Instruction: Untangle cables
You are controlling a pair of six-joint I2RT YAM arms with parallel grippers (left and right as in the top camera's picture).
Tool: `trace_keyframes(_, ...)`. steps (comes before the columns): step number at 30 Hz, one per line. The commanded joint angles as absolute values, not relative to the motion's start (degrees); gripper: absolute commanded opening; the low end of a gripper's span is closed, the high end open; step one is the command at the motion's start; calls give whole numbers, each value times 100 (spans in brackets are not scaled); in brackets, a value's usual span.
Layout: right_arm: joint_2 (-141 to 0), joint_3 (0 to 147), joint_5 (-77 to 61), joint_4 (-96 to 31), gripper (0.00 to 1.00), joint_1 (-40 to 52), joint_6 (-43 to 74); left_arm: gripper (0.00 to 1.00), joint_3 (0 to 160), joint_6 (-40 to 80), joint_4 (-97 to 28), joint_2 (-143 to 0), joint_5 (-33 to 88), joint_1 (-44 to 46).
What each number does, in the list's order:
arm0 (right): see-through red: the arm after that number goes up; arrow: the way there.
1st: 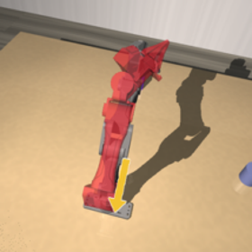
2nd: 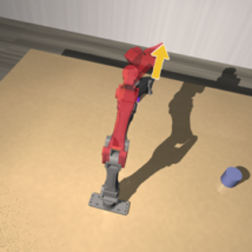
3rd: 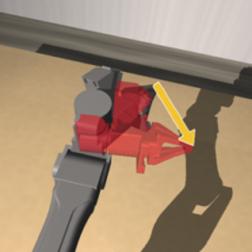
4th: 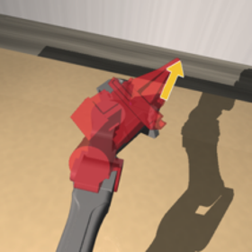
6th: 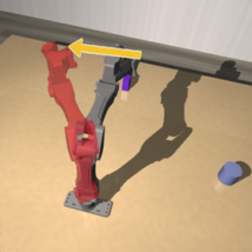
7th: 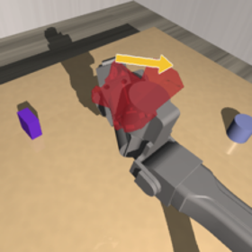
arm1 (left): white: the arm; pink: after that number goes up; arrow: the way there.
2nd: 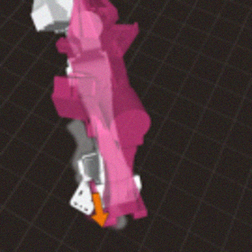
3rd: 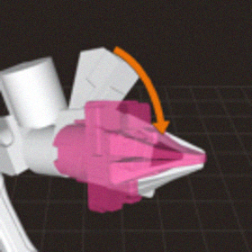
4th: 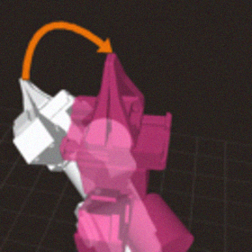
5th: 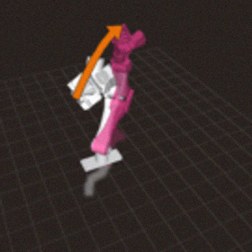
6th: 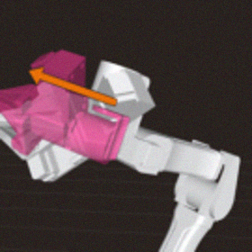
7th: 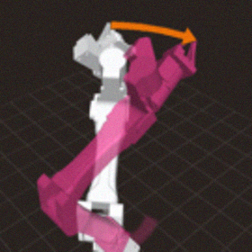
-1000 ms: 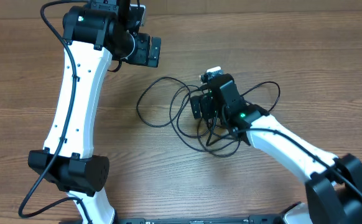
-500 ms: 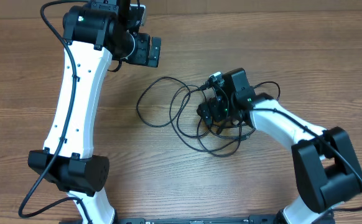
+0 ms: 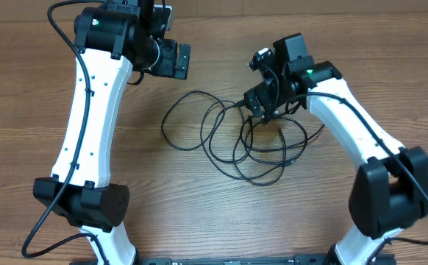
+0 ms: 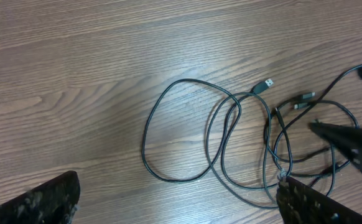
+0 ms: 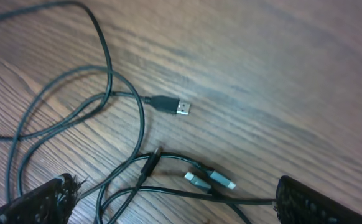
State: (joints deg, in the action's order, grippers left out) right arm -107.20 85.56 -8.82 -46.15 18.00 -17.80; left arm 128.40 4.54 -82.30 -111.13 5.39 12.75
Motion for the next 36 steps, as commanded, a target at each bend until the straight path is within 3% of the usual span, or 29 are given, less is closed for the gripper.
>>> trace_keyframes(1,-11185,8600,-1092,-4552,100,1898,-1850,100,12916,534,-8221,-10973,598,1278)
trace_keyframes(12,-11876,8586,-1500,-4136,98,2058,-1673,100,12916,532,-8224,-10984,598,1271)
trace_keyframes(25,-12081,8466,-1964,-3981,74,2106,-1675,100,12916,532,-8224,-10989,598,1278)
trace_keyframes(34,-12160,8038,-1981,-3509,70,2283,-1673,100,12916,532,-8224,-10989,596,1275)
trace_keyframes(36,-12164,8020,-1986,-3361,64,2333,-1625,100,12916,532,-8221,-10989,598,1286)
